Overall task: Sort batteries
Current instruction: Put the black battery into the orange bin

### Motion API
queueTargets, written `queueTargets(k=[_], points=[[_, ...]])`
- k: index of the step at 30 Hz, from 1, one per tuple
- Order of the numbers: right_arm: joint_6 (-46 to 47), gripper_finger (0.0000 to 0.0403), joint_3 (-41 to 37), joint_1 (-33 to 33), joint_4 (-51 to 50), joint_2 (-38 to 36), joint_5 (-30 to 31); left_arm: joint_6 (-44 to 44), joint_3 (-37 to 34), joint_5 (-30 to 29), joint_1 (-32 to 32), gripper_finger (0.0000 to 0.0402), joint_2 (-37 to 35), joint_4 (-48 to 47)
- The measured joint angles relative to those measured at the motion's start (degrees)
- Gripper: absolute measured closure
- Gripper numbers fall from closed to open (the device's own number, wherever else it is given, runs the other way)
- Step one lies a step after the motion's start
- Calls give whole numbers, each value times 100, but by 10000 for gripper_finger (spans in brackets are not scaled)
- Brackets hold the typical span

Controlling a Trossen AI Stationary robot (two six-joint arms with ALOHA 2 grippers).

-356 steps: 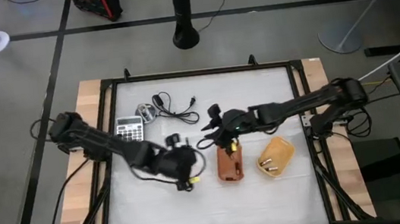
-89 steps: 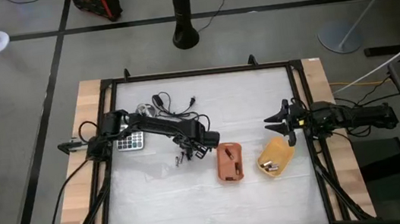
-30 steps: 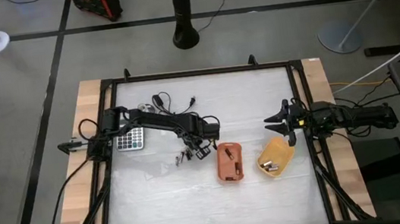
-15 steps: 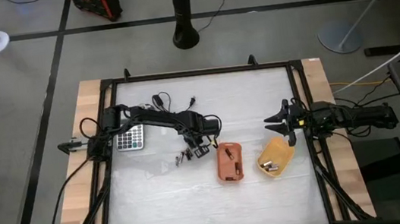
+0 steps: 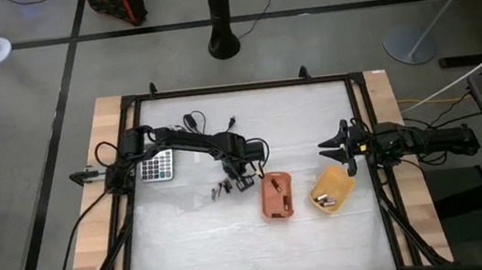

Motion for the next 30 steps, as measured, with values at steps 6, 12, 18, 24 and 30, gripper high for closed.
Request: queueTargets(k=[6,12,18,24,30], points=[[0,281,0,0,-2,0,0,46,123,774,91,400,-395,-19],[0,281,-1,0,-2,1,1,-251,138,891,59,400,-651,-7],[2,281,-1,0,0,0,2,-12,91,1149,-432,370,-525,-208],[1,281,-1,0,0,0,2,480,90,782,-749,306,-530,-358],[0,281,-2,0,0,0,2,254,91,796,-768,270,-530,-501]])
